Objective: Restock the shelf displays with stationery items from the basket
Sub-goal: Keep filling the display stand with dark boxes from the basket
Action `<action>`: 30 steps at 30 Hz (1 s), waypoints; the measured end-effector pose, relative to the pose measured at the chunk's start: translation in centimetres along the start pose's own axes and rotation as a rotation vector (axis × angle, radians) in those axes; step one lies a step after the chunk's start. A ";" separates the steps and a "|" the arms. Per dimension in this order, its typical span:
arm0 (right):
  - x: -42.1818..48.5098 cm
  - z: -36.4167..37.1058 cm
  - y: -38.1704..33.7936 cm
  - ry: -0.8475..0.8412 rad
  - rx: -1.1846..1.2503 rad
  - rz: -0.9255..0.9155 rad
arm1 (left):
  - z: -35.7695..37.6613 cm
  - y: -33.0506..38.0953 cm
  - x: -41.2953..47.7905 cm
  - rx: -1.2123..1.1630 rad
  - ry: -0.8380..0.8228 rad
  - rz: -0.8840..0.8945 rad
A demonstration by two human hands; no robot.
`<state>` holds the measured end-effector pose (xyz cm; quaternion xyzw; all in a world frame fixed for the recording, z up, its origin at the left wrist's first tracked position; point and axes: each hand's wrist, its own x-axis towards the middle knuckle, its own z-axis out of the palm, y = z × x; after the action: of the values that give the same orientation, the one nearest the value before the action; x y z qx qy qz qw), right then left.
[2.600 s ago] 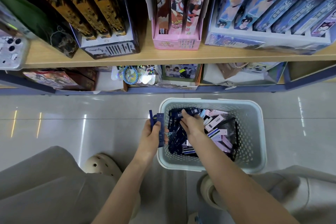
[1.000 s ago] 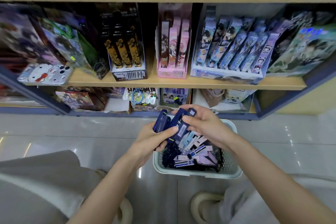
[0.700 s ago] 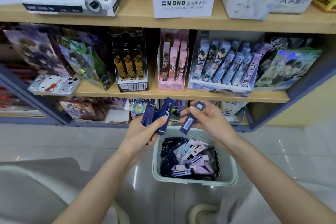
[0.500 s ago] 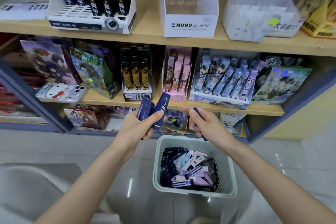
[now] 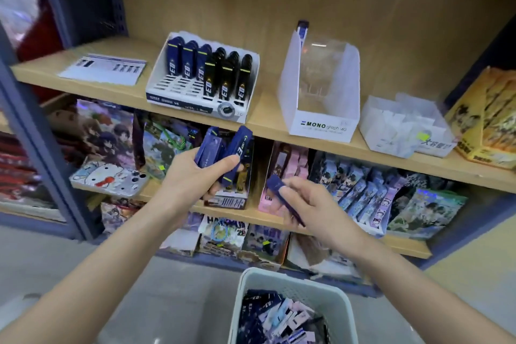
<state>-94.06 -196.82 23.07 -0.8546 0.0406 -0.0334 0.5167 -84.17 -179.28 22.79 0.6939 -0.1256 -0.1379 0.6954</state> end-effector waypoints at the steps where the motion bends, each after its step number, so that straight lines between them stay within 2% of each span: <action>1: 0.6 -0.2 -0.9 0.015 -0.004 -0.012 | -0.4 0.5 0.4 0.001 0.012 0.021; 4: 2.5 -1.5 -3.4 0.090 -0.034 -0.073 | -1.1 1.8 1.4 -0.048 0.040 0.090; 6: 4.0 -2.7 -5.0 0.163 -0.146 -0.134 | -1.5 2.4 2.1 -0.080 0.055 0.115; 9: 6.8 -5.0 -7.2 0.393 -0.326 -0.278 | -1.9 2.5 3.0 -0.114 0.071 0.131; 12: 9.9 -7.5 -8.9 0.687 -0.368 -0.384 | -1.8 2.4 3.7 -0.150 0.083 0.131; 15: 12.8 -9.6 -9.6 0.826 -0.419 -0.410 | -1.3 2.4 4.2 -0.156 0.072 0.125; 23: 18.3 -13.1 -9.8 0.878 -0.545 -0.328 | -0.5 2.2 5.1 -0.131 0.042 0.132; 30: 19.7 -14.4 -9.4 0.649 -0.708 -0.228 | 0.1 2.0 5.6 -0.166 0.057 0.129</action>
<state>-75.57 -207.19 38.41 -0.9222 0.1145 -0.3381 0.1484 -79.00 -181.42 24.65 0.6280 -0.1382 -0.0831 0.7613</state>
